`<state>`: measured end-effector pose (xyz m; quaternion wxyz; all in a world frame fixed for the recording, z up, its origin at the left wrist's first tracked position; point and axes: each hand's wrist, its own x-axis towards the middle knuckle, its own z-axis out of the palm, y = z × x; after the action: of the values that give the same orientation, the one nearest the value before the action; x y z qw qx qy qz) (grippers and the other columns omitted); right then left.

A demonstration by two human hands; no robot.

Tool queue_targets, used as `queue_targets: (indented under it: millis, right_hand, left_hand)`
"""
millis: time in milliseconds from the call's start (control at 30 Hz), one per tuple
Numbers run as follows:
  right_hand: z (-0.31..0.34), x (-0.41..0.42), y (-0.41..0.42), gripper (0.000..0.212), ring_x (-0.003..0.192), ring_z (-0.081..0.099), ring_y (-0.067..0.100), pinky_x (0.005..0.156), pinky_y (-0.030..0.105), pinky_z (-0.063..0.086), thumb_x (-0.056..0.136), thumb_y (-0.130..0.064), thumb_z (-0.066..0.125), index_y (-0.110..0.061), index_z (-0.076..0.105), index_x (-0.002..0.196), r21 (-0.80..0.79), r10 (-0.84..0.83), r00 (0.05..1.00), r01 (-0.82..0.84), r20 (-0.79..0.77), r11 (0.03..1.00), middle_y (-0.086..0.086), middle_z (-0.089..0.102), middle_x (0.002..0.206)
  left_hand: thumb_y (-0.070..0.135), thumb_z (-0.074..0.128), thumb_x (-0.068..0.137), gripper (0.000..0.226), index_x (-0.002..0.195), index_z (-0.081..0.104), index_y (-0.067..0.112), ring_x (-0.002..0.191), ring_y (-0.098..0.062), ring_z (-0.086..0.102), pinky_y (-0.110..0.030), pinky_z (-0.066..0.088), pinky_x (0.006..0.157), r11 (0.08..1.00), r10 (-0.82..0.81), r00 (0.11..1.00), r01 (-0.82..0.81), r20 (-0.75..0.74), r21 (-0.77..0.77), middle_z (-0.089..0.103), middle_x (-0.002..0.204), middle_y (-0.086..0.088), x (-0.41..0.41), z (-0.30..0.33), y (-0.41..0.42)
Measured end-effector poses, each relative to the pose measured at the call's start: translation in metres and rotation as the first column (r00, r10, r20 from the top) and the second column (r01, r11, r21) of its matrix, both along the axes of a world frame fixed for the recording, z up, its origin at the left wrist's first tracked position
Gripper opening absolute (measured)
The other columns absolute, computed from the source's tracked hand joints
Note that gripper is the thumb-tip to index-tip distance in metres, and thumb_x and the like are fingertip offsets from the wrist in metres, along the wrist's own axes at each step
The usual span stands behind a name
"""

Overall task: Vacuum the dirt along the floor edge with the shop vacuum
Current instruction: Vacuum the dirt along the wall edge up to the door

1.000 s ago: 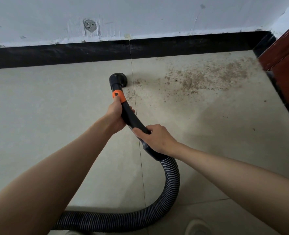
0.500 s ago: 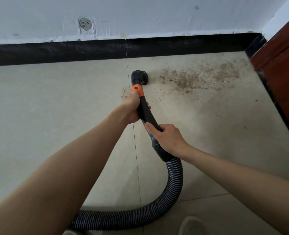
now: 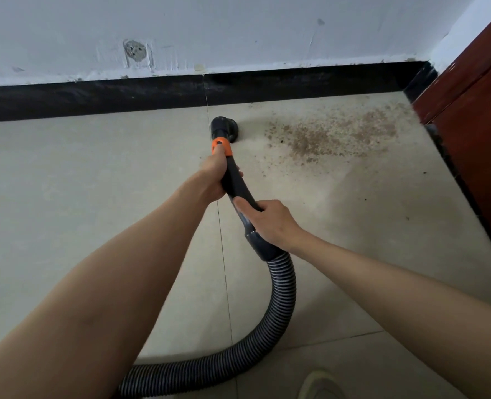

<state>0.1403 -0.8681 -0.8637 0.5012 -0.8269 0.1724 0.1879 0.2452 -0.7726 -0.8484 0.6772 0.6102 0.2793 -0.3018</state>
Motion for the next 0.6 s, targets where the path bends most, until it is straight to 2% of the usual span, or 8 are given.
queue_targets:
  millis: [100,200,300,400,600]
  right_hand:
    - [0.001,0.009,0.017,0.052,0.055,0.052,0.013,0.057,0.025,0.040,0.092,-0.057,0.049,-0.016,0.043,0.060,-0.028,0.132,0.991,-0.131,0.013,0.991,-0.003,0.054,0.058]
    - [0.001,0.010,0.032,0.045,0.065,0.058,0.016,0.065,0.029,0.045,0.095,-0.055,0.046,-0.016,0.047,0.072,-0.014,0.214,0.976,-0.214,0.027,0.977,-0.002,0.057,0.067]
    - [-0.001,0.004,0.040,0.043,0.072,0.057,0.020,0.071,0.031,0.045,0.097,-0.053,0.042,-0.017,0.045,0.073,0.018,0.280,0.960,-0.280,0.004,0.960,-0.001,0.055,0.071]
    - [-0.002,-0.004,0.047,0.044,0.071,0.055,0.021,0.068,0.031,0.041,0.098,-0.050,0.042,-0.016,0.045,0.071,0.008,0.311,0.950,-0.311,-0.039,0.950,0.001,0.057,0.071]
    - [0.005,-0.027,0.039,0.049,0.074,0.069,0.029,0.073,0.037,0.054,0.097,-0.054,0.038,-0.015,0.048,0.069,-0.028,0.304,0.952,-0.305,-0.033,0.952,0.003,0.062,0.063]
  left_hand:
    - [0.043,0.038,0.100,0.042,0.118,0.041,0.005,0.070,-0.020,0.055,-0.032,0.048,0.062,0.998,0.064,0.998,-0.063,-0.005,0.024,0.053,0.084,-0.009,0.004,-0.001,0.027]
    - [0.041,0.037,0.100,0.039,0.114,0.039,0.005,0.071,-0.019,0.053,-0.032,0.047,0.063,0.992,0.126,0.992,-0.126,0.002,0.024,0.051,0.083,-0.009,-0.002,0.000,0.050]
    - [0.042,0.036,0.101,0.040,0.117,0.037,0.006,0.071,-0.020,0.053,-0.034,0.047,0.069,0.985,0.173,0.985,-0.173,-0.013,0.013,0.050,0.081,-0.009,-0.015,-0.004,0.064]
    - [0.042,0.037,0.101,0.040,0.116,0.037,0.005,0.069,-0.019,0.052,-0.032,0.047,0.066,0.982,0.190,0.982,-0.190,-0.024,0.002,0.049,0.080,-0.008,-0.027,-0.008,0.069]
    - [0.042,0.035,0.101,0.038,0.112,0.038,0.005,0.070,-0.019,0.051,-0.031,0.047,0.063,0.991,0.130,0.990,-0.130,-0.049,-0.012,0.048,0.080,-0.008,-0.046,-0.009,0.052]
